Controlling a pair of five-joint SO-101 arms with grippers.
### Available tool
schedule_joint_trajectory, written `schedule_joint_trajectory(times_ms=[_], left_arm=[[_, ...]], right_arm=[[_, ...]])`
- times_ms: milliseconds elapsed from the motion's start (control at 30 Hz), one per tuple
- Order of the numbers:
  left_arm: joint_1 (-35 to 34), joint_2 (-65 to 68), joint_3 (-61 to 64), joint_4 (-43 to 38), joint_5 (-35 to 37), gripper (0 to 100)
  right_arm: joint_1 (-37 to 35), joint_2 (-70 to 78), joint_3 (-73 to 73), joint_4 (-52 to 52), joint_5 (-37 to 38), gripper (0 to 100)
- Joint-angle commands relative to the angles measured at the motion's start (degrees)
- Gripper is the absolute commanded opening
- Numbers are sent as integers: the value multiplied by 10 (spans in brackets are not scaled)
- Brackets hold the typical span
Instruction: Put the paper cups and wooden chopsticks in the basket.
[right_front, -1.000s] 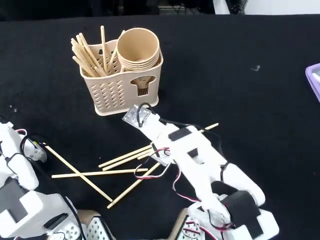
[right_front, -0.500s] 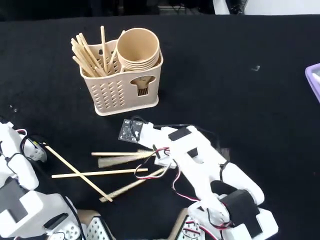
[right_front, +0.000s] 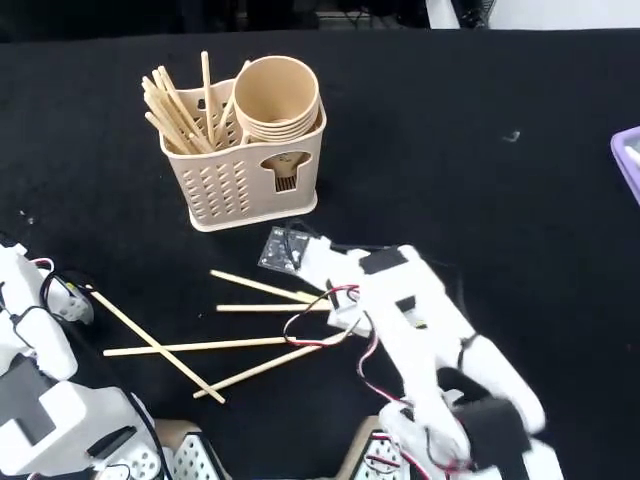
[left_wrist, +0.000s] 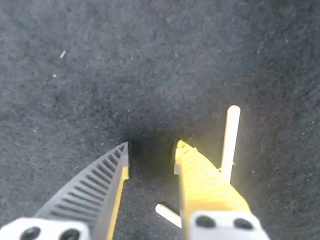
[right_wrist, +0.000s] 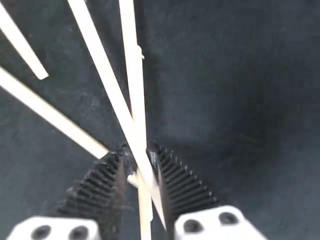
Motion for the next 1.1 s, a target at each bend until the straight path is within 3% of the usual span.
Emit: schedule_joint_trajectory(times_ms=[0, 167, 367, 533, 733, 1067], left_arm=[[9, 2, 13, -11, 7, 159], [9, 2, 13, -11, 7, 159], [9, 2, 14, -11, 7, 159], [9, 2, 14, -11, 7, 159], [9, 2, 14, -11, 6, 159], [8, 2, 14, -10, 6, 159]], right_arm=[[10, -101, -30, 39, 6, 11], [-8, -163, 22, -18, -76, 11], [-112, -163, 91, -129, -190, 11], [-147, -163, 110, -115, -213, 24], [-148, -128, 108, -86, -212, 233], [-146, -9, 83, -167, -215, 221]])
